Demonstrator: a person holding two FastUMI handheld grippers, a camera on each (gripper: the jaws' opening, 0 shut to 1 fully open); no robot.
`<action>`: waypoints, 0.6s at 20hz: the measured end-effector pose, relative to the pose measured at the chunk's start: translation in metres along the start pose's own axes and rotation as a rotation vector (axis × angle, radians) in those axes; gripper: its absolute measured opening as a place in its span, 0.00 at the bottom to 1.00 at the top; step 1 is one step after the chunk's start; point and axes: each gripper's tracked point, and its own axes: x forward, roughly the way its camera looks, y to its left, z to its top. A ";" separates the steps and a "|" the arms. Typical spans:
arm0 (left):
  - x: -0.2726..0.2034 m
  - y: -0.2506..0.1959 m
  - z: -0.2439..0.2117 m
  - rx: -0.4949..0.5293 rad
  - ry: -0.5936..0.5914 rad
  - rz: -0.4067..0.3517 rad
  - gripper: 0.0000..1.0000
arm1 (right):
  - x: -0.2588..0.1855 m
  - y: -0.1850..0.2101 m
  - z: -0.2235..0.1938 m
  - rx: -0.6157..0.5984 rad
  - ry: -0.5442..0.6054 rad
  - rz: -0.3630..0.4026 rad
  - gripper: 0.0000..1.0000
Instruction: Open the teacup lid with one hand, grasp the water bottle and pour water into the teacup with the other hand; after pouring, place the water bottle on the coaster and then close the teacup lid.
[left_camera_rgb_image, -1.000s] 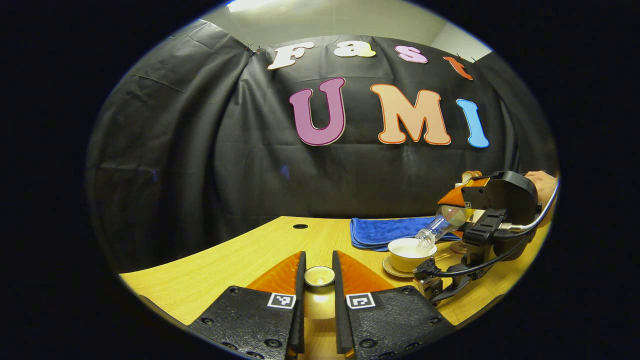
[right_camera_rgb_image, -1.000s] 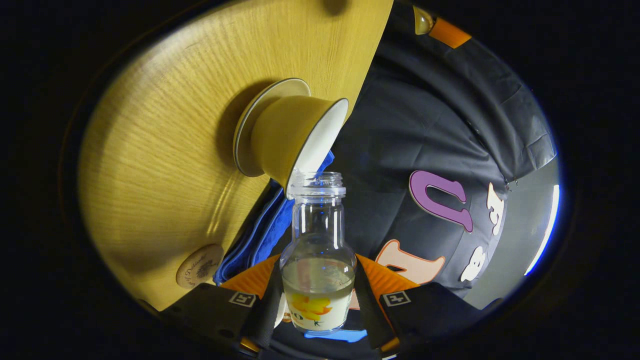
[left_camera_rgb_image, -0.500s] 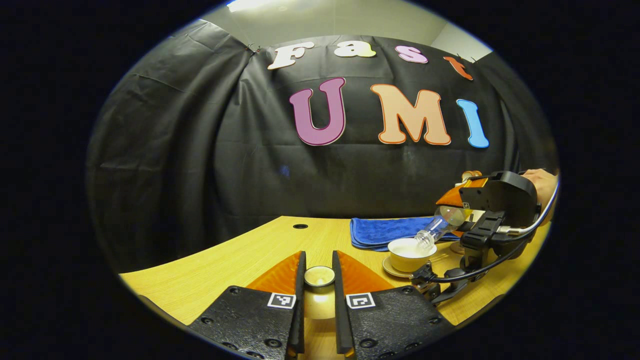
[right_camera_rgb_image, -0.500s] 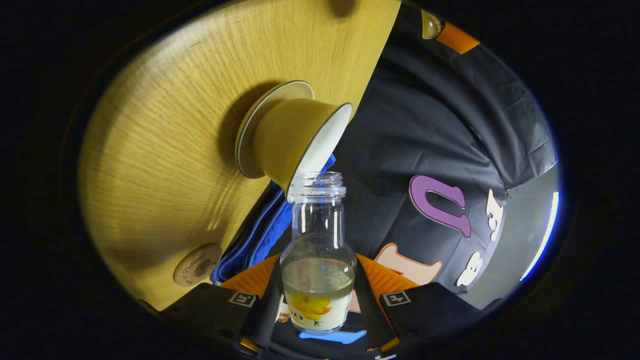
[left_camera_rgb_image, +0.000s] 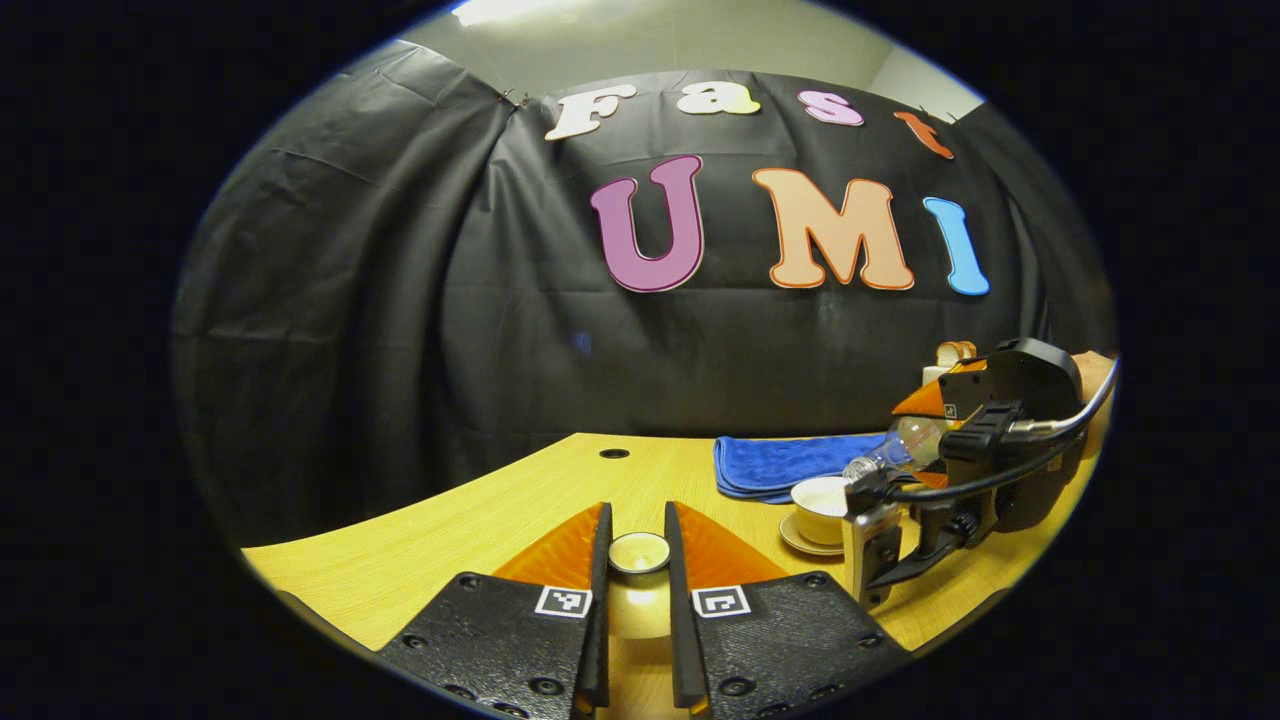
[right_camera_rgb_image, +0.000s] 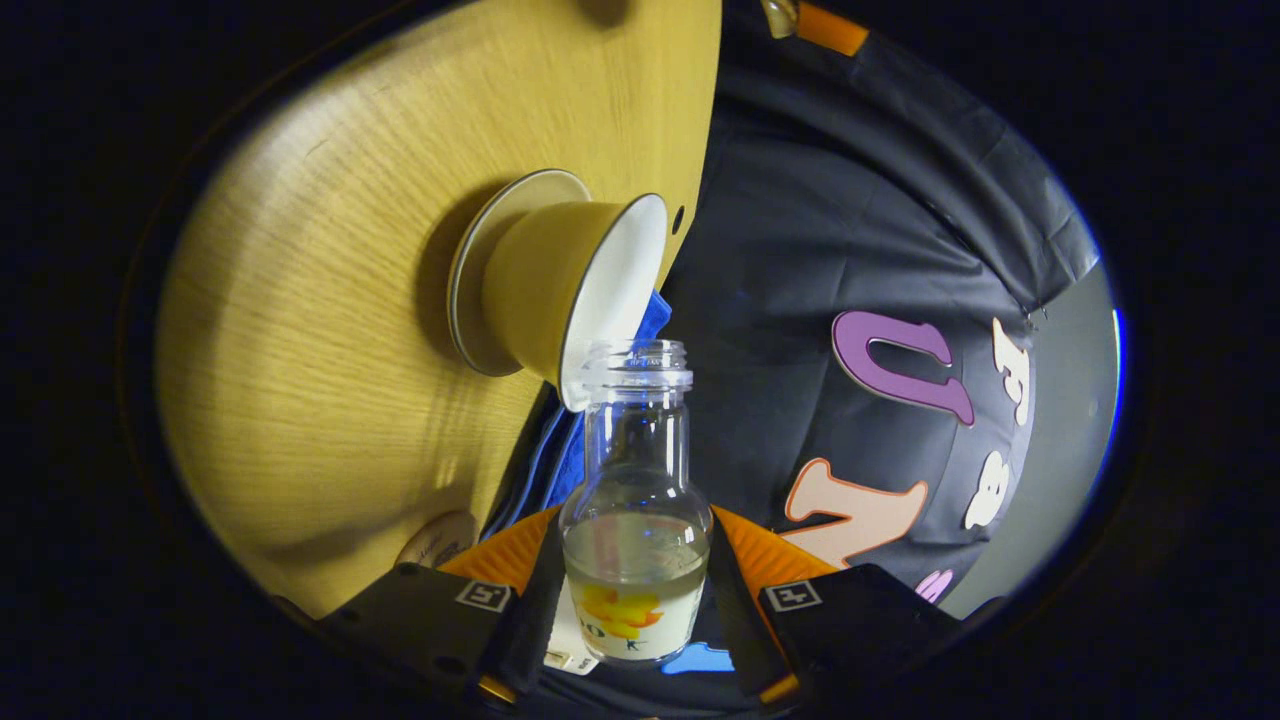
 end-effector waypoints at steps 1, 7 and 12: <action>0.000 0.000 0.000 0.000 0.000 0.002 0.22 | 0.001 0.004 -0.001 0.041 0.003 0.017 0.76; -0.001 0.002 0.000 0.002 -0.001 0.010 0.22 | -0.003 0.001 -0.006 0.198 0.015 0.012 0.76; 0.000 0.002 0.001 0.002 -0.001 0.010 0.22 | -0.007 -0.011 -0.011 0.409 -0.010 0.007 0.78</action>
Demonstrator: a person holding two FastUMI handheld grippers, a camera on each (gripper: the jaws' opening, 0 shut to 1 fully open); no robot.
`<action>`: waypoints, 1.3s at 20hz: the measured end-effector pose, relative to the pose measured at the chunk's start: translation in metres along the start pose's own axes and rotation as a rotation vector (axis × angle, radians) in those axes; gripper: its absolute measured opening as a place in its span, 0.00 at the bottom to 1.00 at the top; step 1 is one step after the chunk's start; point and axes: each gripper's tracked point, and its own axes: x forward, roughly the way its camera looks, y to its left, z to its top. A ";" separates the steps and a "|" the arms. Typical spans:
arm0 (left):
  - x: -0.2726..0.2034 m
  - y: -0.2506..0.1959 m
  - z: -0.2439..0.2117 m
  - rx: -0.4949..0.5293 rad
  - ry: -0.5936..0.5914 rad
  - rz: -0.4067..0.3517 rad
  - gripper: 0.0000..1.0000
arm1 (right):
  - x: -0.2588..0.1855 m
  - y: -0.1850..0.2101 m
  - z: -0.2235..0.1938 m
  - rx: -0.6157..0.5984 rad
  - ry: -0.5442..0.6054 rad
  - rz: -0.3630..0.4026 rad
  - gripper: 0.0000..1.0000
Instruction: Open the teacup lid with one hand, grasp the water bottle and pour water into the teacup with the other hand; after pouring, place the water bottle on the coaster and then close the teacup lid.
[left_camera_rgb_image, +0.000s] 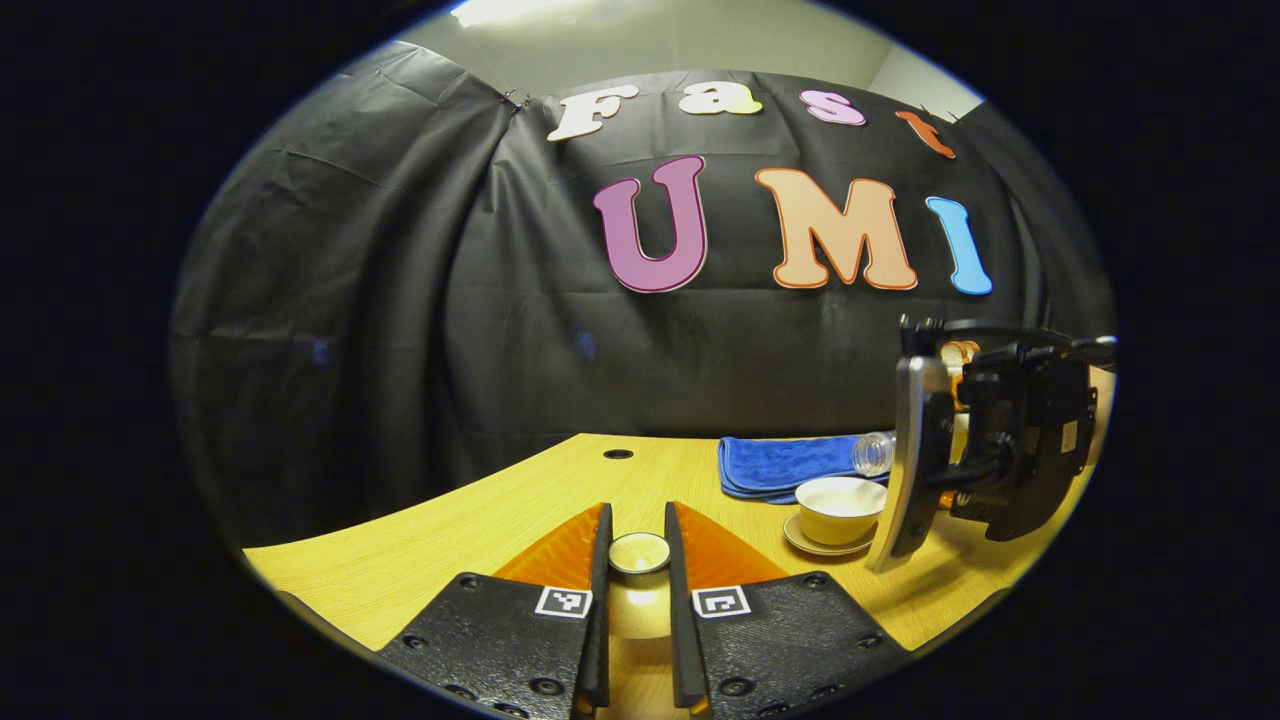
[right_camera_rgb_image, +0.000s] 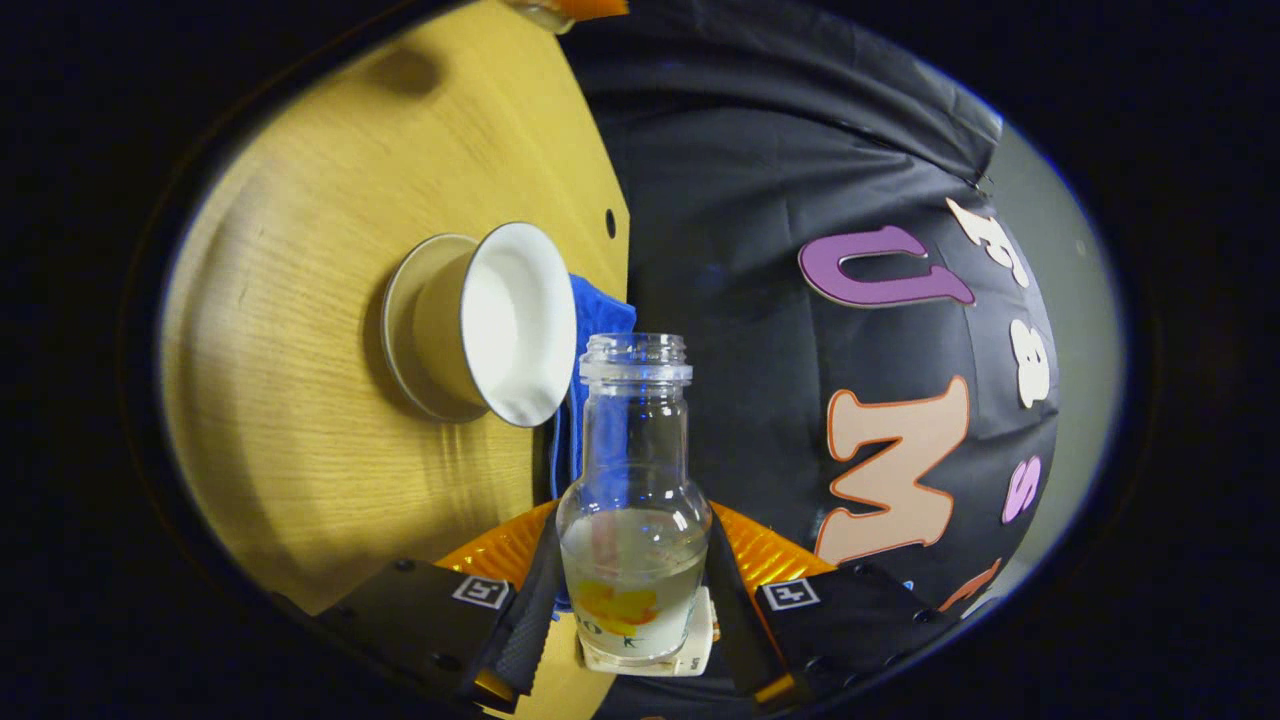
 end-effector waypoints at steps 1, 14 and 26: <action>0.000 0.000 0.000 0.000 0.000 0.000 0.22 | 0.000 -0.004 -0.002 0.071 0.000 0.004 0.77; 0.000 0.000 0.000 0.000 0.000 0.000 0.22 | 0.006 -0.045 -0.081 1.220 -0.035 -0.031 0.73; 0.001 0.000 -0.001 0.000 0.000 0.000 0.22 | 0.014 -0.020 -0.114 1.473 -0.069 -0.148 0.75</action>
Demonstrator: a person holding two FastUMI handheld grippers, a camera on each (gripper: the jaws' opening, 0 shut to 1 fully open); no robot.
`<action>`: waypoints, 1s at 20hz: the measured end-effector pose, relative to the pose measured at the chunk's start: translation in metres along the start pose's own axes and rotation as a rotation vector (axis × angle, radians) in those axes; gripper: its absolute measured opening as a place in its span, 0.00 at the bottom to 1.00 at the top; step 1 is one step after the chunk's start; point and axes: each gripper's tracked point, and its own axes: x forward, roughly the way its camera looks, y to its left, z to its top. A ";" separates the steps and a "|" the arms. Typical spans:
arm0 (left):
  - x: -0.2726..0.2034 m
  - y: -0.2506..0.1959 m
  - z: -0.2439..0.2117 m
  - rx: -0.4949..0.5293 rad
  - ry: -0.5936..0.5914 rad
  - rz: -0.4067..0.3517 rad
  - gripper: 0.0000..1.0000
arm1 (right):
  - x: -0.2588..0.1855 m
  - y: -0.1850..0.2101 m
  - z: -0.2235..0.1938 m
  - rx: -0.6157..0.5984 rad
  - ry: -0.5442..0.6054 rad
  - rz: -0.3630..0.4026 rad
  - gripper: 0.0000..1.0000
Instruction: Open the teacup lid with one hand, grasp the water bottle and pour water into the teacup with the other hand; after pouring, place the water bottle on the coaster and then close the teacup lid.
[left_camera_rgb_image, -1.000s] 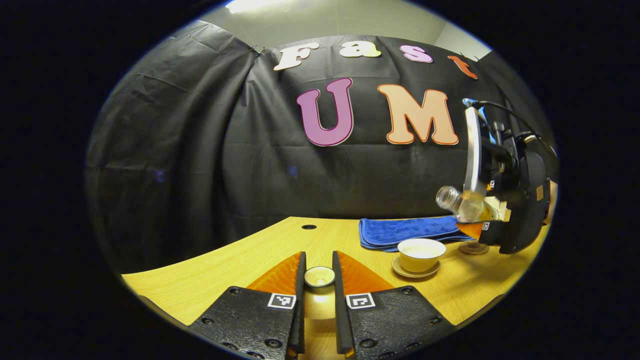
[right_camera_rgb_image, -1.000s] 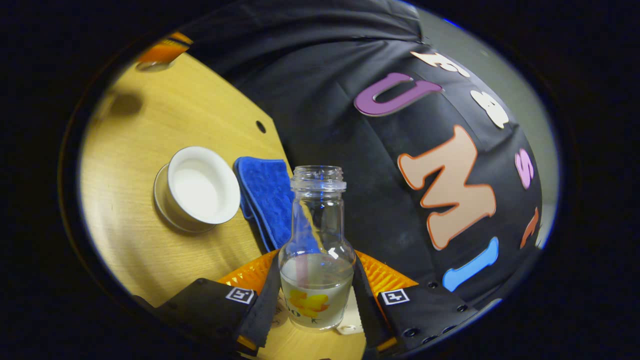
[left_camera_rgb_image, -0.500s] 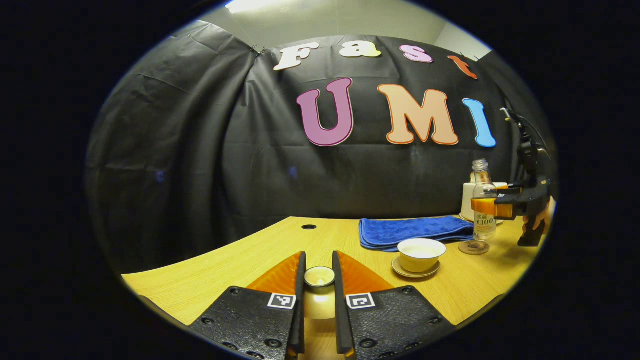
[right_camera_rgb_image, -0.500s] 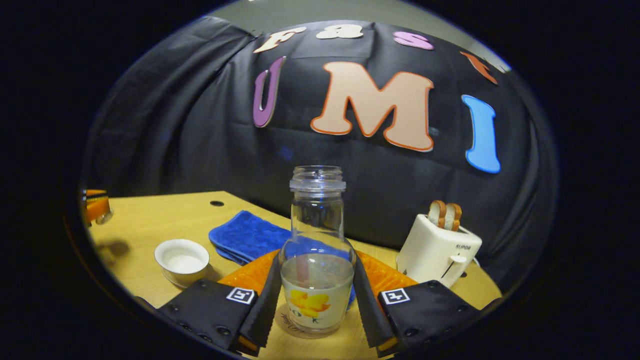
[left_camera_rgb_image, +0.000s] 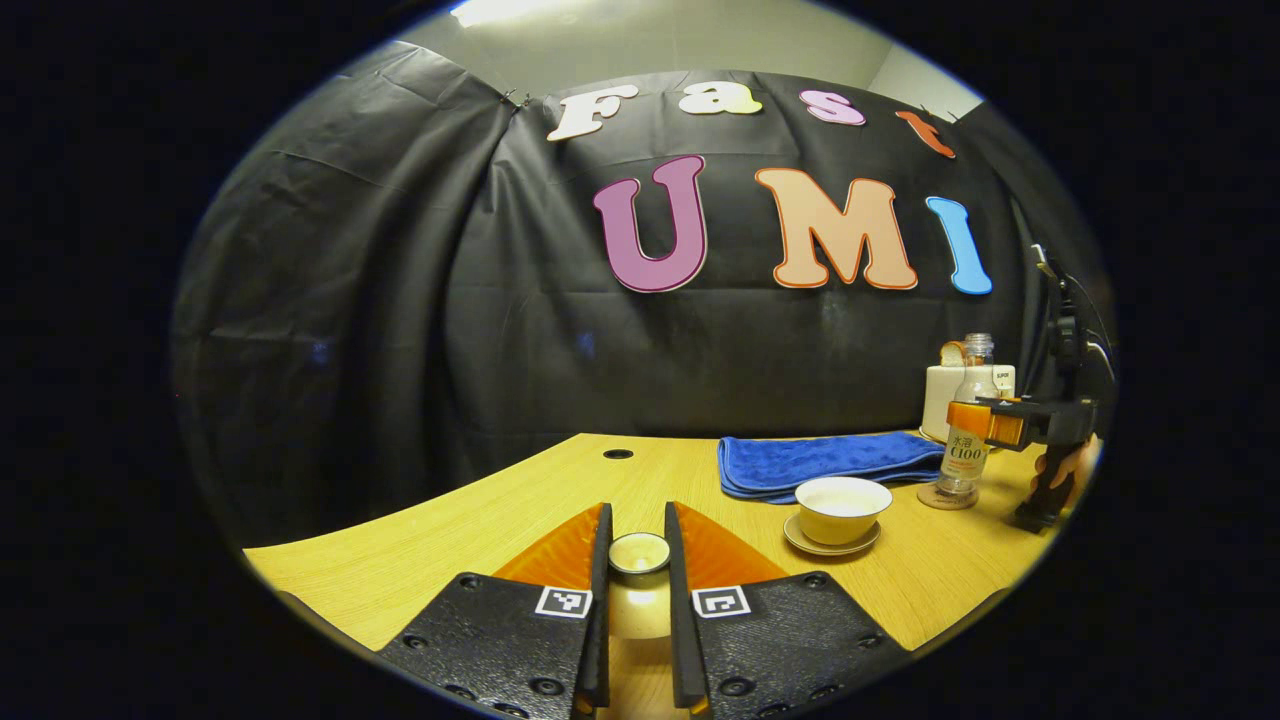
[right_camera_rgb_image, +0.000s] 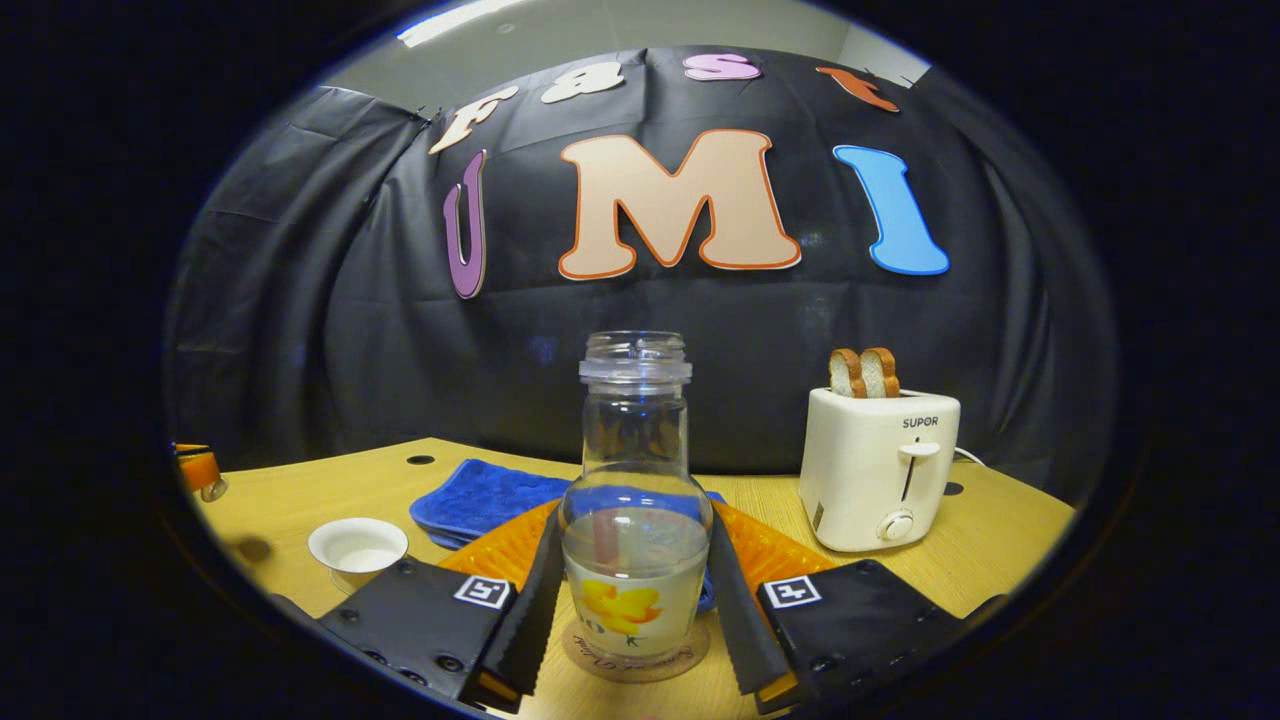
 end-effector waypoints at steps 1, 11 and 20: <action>0.000 0.000 0.000 0.000 0.000 0.000 0.22 | 0.001 0.002 -0.001 0.000 -0.002 -0.001 0.75; 0.000 0.000 0.000 0.000 0.000 0.000 0.22 | -0.002 0.005 -0.005 -0.001 -0.011 -0.017 0.77; -0.001 0.000 -0.001 -0.002 0.003 0.000 0.22 | -0.002 0.000 -0.011 -0.003 0.002 -0.037 0.82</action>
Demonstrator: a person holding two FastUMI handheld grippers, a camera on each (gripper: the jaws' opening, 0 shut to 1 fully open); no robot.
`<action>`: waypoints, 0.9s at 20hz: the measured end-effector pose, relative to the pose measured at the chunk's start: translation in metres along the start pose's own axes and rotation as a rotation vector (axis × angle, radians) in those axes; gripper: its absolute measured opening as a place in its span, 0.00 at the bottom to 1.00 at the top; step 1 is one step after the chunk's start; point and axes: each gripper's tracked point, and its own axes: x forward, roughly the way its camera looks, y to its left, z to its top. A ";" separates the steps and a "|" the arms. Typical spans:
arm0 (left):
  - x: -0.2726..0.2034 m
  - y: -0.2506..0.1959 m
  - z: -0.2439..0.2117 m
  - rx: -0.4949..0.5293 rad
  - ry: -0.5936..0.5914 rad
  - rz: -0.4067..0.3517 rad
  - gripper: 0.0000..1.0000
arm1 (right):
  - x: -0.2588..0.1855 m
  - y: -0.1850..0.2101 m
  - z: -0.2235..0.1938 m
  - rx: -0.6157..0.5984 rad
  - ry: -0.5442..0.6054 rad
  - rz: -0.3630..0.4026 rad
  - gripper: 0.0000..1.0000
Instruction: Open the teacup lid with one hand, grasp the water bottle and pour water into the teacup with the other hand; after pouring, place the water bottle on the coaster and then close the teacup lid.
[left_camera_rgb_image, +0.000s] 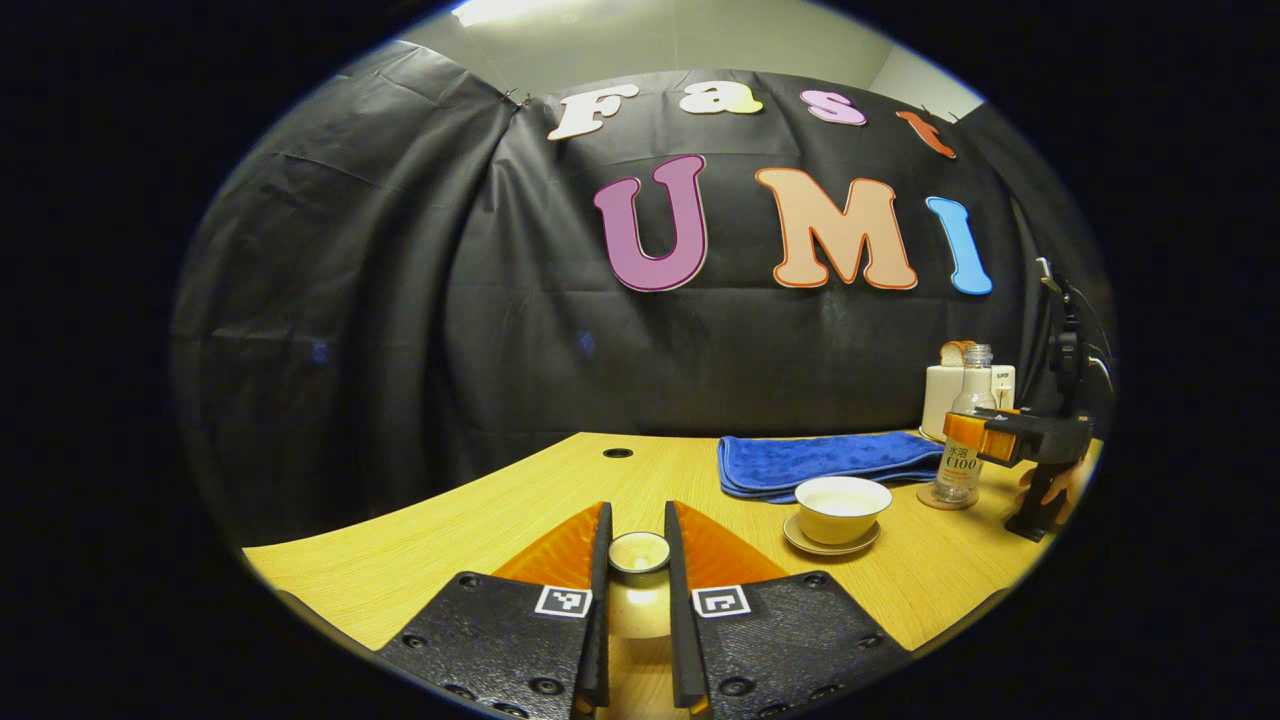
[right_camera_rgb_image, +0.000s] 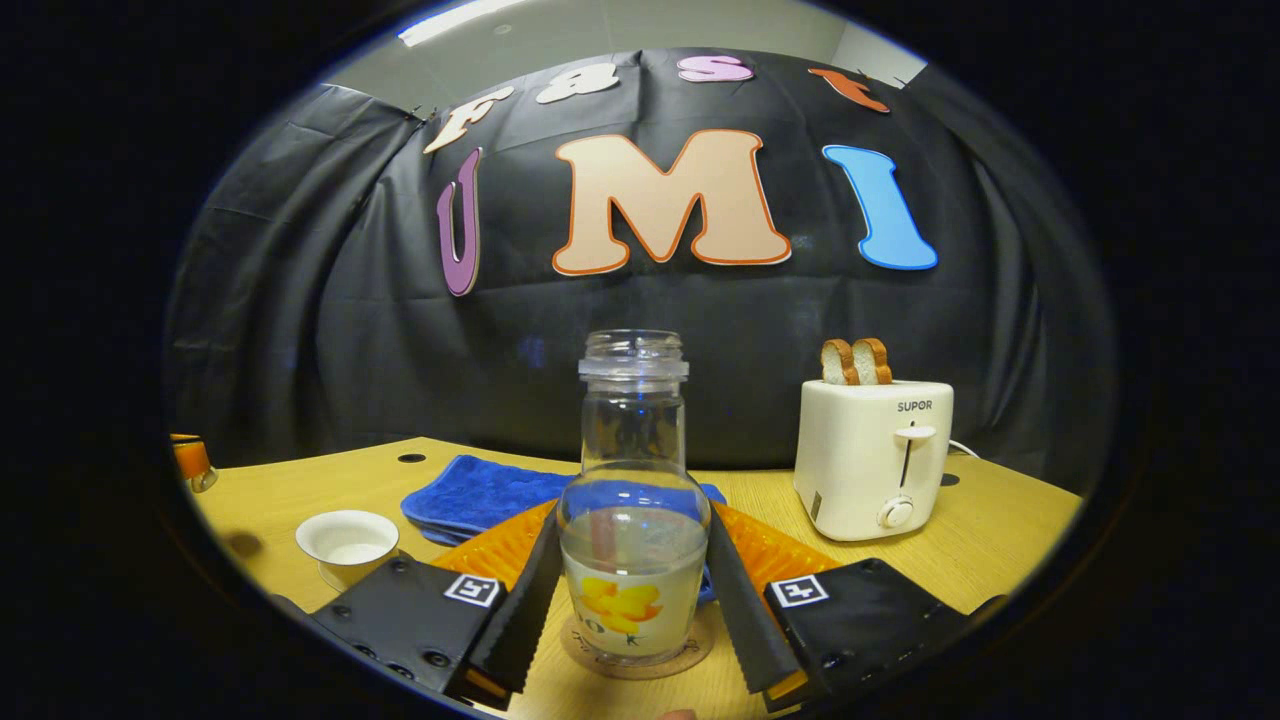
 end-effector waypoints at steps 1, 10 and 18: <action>0.000 0.000 0.001 -0.001 -0.001 0.001 0.22 | 0.002 -0.003 0.000 -0.002 -0.001 -0.005 0.85; 0.013 -0.048 0.001 -0.002 0.003 -0.094 0.22 | -0.021 -0.013 0.002 -0.007 -0.010 -0.052 0.98; 0.036 -0.108 0.002 -0.003 0.000 -0.234 0.22 | -0.070 -0.026 0.004 -0.009 -0.011 -0.057 1.00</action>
